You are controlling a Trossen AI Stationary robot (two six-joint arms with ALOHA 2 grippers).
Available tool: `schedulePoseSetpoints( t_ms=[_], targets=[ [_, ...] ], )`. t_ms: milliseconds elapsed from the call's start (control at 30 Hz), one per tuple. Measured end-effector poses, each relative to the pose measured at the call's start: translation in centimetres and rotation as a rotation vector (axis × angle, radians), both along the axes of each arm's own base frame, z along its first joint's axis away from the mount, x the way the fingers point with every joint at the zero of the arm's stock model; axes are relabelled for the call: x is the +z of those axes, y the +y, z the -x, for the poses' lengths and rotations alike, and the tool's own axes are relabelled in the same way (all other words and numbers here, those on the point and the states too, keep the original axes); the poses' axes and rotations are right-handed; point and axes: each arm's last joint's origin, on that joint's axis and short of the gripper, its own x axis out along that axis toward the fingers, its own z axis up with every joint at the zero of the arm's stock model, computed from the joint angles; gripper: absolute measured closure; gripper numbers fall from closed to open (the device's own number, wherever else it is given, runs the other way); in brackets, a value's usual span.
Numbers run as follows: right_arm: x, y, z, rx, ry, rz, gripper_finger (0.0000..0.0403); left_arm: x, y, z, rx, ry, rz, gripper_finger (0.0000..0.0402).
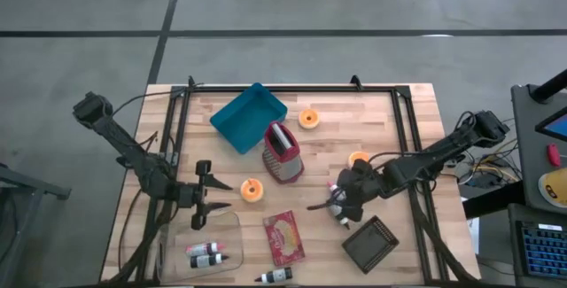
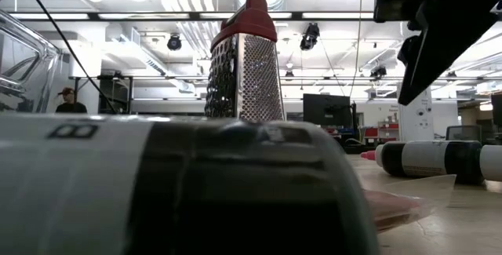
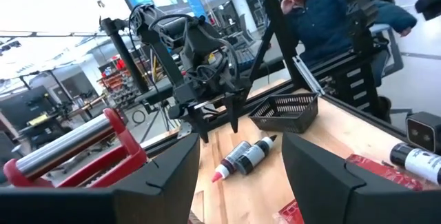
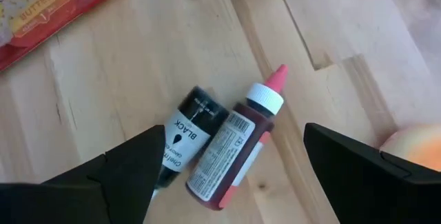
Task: Pick & Place Food Item
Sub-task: Put the pink food coloring into the transparent bin
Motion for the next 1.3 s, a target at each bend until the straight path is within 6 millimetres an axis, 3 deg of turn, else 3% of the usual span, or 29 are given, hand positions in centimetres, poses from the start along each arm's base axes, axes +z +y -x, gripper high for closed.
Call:
schedulePoseSetpoints(
  t_ms=[367,1300],
  targets=[
    [-3.4,0.2,-0.6,-0.013,0.137,-0.046,0.0067,0.2,0.7,-0.6,0.009,-0.015,0.003,0.0193],
    [-6.7,-0.1,-1.3,0.009,0.267,-0.067,0.0121,0.1,0.7,-0.7,0.003,-0.013,0.014,0.0193]
  ],
)
